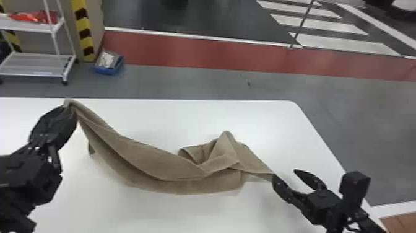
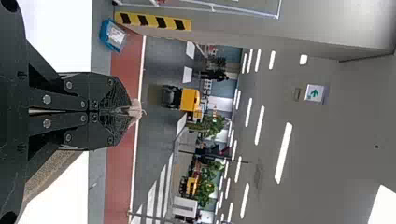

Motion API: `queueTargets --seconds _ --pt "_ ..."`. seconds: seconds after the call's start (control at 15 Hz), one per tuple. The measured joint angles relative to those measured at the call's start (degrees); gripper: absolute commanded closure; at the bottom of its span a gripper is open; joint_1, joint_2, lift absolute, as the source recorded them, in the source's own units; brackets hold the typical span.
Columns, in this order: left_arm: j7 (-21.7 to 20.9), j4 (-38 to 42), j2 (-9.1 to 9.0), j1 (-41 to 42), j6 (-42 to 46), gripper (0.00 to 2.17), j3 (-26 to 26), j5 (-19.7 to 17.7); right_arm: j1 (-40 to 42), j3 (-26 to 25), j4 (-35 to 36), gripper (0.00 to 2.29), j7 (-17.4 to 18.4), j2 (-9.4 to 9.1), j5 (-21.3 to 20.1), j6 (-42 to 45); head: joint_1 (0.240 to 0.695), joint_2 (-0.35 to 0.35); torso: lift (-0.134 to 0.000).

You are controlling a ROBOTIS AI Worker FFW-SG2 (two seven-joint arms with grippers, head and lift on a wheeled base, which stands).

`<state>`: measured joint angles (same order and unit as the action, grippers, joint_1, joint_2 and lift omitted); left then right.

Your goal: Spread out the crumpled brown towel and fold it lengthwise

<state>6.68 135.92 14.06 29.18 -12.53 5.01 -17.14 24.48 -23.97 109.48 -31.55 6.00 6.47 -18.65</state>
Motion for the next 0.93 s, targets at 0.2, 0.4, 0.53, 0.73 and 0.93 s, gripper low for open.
queueTargets --seconds 0.2,0.4,0.53,0.73,0.93 --pt "0.0 0.0 0.00 0.0 0.0 1.63 0.0 0.0 -1.0 0.2 -1.4 0.36 0.0 0.30 -0.8 -0.3 0.695 -0.238 -0.124" --pt "-0.1 0.0 0.00 0.0 0.0 1.63 0.1 0.0 -1.4 0.8 -1.4 0.41 -0.7 0.79 -2.3 -1.1 0.695 -0.236 -0.124" --pt "-0.2 0.0 0.00 0.1 0.1 1.63 0.2 0.0 -1.7 1.1 -1.2 0.41 -0.7 0.85 -3.5 -2.2 0.695 -0.236 -0.124" --pt "-0.2 0.0 0.00 0.1 0.1 1.63 0.2 0.0 -2.3 1.7 -1.2 0.50 -0.6 0.86 -5.2 -3.9 0.695 -0.234 -0.124" --pt "-0.3 0.0 0.00 0.1 0.1 1.63 0.2 0.0 -2.9 1.7 -1.5 0.51 -0.3 0.86 -6.1 -4.9 0.695 -0.238 -0.124"
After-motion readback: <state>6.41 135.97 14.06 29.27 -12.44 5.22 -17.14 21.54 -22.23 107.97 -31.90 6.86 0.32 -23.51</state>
